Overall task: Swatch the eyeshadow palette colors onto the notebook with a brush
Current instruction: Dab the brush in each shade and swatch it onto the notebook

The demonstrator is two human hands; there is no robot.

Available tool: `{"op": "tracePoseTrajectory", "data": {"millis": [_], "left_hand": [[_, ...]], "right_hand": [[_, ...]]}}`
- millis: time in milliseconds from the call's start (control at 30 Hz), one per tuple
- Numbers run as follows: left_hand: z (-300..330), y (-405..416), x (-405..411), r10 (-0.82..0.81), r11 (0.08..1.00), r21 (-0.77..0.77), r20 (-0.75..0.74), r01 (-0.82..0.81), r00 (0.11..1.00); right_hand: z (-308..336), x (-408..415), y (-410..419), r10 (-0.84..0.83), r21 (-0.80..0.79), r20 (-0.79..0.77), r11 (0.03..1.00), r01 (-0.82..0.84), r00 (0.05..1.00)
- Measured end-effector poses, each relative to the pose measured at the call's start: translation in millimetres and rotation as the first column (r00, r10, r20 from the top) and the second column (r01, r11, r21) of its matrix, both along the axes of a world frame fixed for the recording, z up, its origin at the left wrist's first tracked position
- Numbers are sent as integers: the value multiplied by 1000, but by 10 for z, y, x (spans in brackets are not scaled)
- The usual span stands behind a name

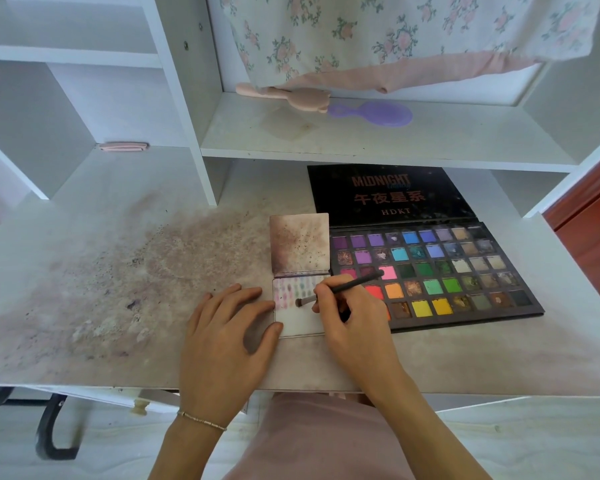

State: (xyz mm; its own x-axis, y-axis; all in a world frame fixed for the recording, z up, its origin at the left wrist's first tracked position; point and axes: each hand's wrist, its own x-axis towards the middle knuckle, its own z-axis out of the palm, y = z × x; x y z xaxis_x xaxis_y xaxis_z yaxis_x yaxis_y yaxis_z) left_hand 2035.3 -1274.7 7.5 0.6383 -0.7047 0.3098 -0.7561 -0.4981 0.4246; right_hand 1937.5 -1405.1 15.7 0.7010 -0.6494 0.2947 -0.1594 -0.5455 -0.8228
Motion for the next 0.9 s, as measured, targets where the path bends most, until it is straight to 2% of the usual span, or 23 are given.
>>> {"op": "tracePoseTrajectory", "data": {"millis": [200,333,667,900], "left_hand": [[10,0,-5,1,1000,-9,-19,-1,1000],[17,4,-10,4,1000,-10,-26,-4,1000],[26,0,-15,2,1000,-8,-26,-3,1000],[14,-13,-10,4,1000,-18,-13,-4,1000]], "right_hand": [[59,-18,-17,-54,53,181,998,45,982],[65,-118,-76,-126,106,221,989,104,967],[35,-651,-590,-408,36,100,913,406,908],[27,-772,-744,-510,15,40,860,510,859]]}}
